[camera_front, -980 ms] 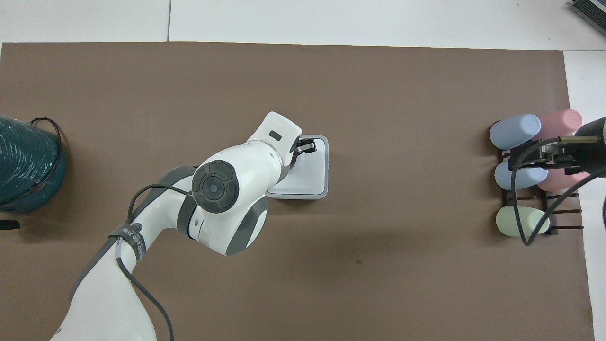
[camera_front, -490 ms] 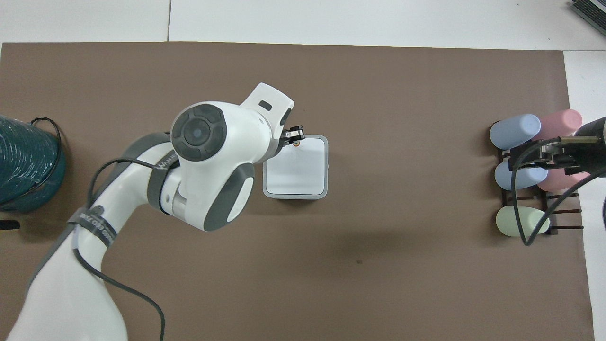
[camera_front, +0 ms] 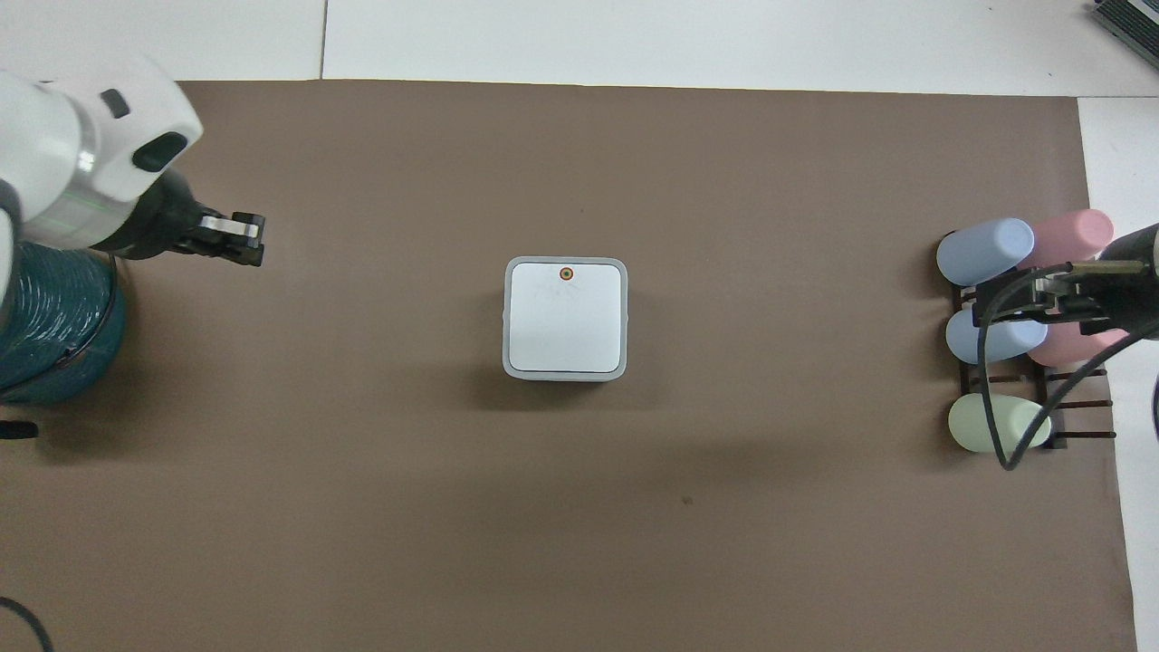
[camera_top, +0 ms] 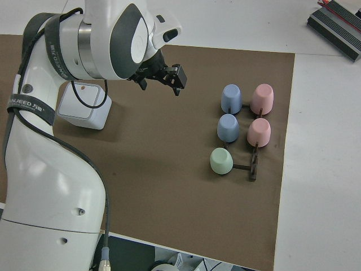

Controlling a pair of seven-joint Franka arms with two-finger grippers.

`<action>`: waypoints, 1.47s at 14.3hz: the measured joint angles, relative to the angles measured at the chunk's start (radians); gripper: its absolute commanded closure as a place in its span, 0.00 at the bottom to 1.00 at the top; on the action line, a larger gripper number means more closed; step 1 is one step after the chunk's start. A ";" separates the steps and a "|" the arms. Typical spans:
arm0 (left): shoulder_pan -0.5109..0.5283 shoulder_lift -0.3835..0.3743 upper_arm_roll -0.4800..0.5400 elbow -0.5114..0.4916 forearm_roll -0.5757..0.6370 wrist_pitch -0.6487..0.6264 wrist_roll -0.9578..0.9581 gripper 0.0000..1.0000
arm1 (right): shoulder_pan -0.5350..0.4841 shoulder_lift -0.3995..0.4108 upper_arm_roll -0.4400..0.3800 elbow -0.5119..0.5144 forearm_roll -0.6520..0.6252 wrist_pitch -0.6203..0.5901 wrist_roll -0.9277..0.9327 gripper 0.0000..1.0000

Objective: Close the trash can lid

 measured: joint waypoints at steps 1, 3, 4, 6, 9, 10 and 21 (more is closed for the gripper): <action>0.023 -0.019 0.000 0.000 0.025 -0.038 0.046 0.87 | 0.000 0.000 0.000 0.000 0.000 0.000 0.000 0.00; 0.049 -0.047 0.001 0.000 0.070 -0.096 0.097 0.84 | 0.000 0.000 0.000 0.000 0.000 0.000 0.000 0.00; 0.060 -0.059 0.000 0.000 0.080 -0.117 0.109 0.80 | 0.000 0.000 0.000 0.000 0.000 0.000 0.000 0.00; 0.073 -0.081 0.001 -0.002 0.085 -0.143 0.119 0.61 | 0.000 0.000 0.000 0.000 0.000 0.000 0.000 0.00; 0.073 -0.088 -0.006 -0.016 0.085 -0.133 0.120 0.00 | 0.000 0.000 0.000 0.000 0.000 0.000 0.000 0.00; 0.072 -0.088 -0.008 -0.021 0.085 -0.119 0.120 0.00 | 0.000 0.000 0.000 0.000 0.000 0.000 0.000 0.00; 0.071 -0.088 -0.020 -0.030 0.085 -0.076 0.120 0.00 | 0.000 0.000 0.000 0.000 0.000 0.000 0.000 0.00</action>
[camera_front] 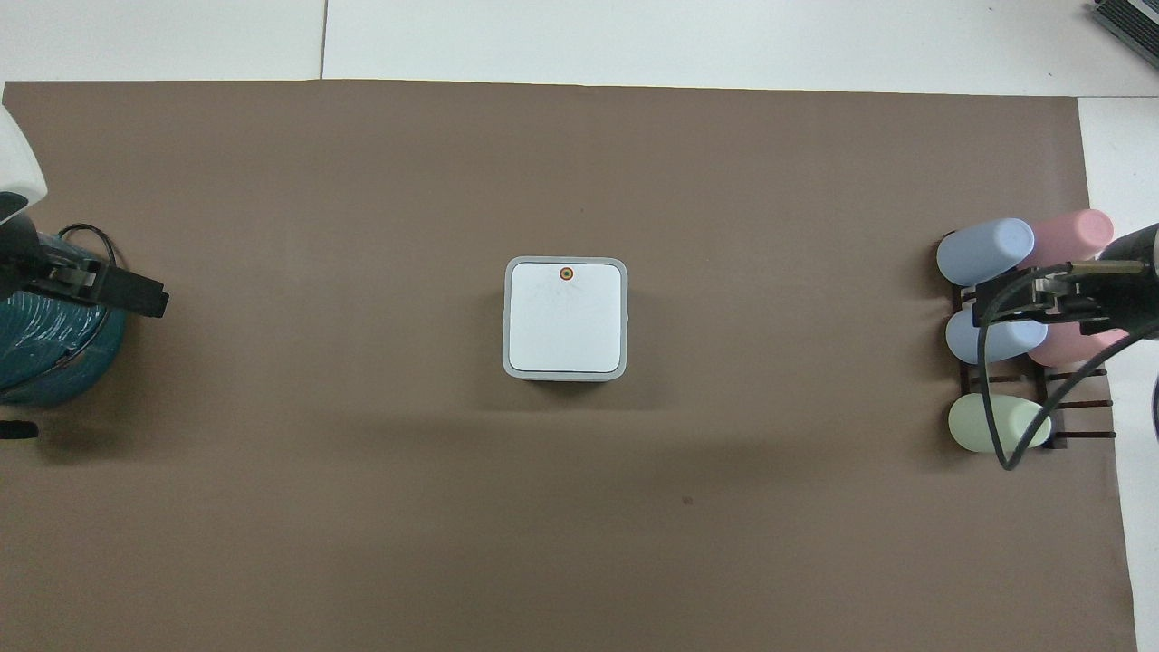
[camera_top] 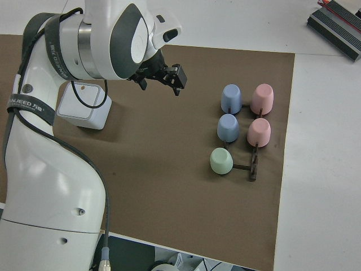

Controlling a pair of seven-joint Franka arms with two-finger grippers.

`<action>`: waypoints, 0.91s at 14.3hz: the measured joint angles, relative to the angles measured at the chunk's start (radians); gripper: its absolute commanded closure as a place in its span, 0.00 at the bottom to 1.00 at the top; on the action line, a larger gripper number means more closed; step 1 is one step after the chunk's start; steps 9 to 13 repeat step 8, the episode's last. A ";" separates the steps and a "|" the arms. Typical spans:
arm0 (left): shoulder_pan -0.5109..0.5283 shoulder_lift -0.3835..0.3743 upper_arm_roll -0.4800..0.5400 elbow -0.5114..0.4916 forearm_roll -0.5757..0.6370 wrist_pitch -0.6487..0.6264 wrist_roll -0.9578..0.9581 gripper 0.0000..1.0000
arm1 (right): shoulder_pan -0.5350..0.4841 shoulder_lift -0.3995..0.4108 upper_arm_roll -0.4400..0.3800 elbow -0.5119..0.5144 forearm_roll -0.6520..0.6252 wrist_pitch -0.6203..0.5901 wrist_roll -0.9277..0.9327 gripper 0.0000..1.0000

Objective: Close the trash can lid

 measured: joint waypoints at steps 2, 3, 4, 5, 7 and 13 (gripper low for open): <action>0.000 0.000 0.000 0.000 0.000 0.004 0.000 0.00 | 0.000 0.000 0.000 0.000 0.000 0.000 0.000 0.00; 0.000 0.000 0.000 0.000 0.000 0.006 -0.005 0.00 | 0.000 0.000 0.000 0.000 0.000 0.000 0.000 0.00; 0.000 0.000 0.000 0.000 0.000 0.016 -0.019 0.00 | 0.000 0.000 0.000 0.000 0.000 0.000 0.000 0.00; 0.000 0.000 0.000 -0.001 0.000 0.024 -0.033 0.00 | 0.000 0.000 0.000 0.000 0.000 0.000 0.000 0.00; 0.000 0.000 0.000 -0.002 0.000 0.037 -0.055 0.00 | 0.000 0.000 0.000 0.000 0.000 0.000 0.000 0.00; 0.000 0.000 0.000 -0.003 0.000 0.038 -0.060 0.00 | 0.000 0.000 0.000 0.000 0.000 0.000 0.000 0.00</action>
